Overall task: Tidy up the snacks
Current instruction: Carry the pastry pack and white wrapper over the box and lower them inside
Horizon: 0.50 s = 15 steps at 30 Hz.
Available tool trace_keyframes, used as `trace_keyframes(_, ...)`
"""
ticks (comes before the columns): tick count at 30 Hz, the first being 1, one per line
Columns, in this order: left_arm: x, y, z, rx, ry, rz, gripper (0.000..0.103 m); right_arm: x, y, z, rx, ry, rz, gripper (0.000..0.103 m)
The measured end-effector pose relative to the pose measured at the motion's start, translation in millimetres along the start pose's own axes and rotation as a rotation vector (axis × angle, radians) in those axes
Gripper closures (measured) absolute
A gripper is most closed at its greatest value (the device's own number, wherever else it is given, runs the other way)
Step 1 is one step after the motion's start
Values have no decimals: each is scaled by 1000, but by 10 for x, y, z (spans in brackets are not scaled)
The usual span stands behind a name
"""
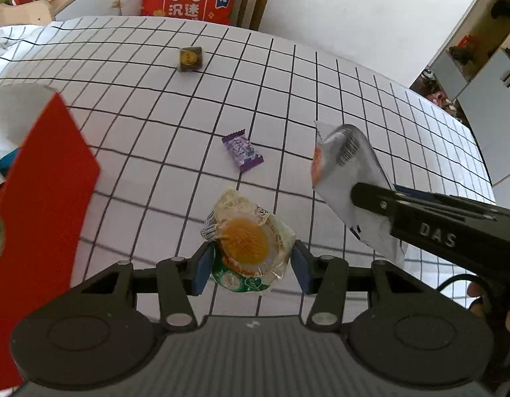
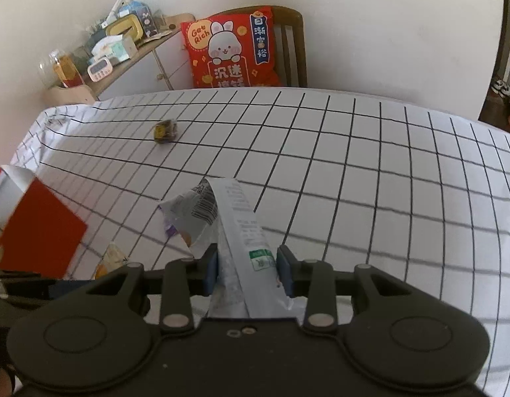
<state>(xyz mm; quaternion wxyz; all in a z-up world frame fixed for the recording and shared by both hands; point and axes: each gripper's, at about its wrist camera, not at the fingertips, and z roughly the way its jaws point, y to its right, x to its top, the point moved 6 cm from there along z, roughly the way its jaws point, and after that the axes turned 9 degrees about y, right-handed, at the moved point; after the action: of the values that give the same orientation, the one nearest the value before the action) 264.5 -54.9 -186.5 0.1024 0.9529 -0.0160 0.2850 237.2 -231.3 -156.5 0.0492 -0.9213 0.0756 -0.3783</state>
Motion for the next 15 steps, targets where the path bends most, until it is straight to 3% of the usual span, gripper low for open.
trace_keyframes(15,-165,-207,-980,-14,84,52,53,-86,-483,-851,22,43,-6,67)
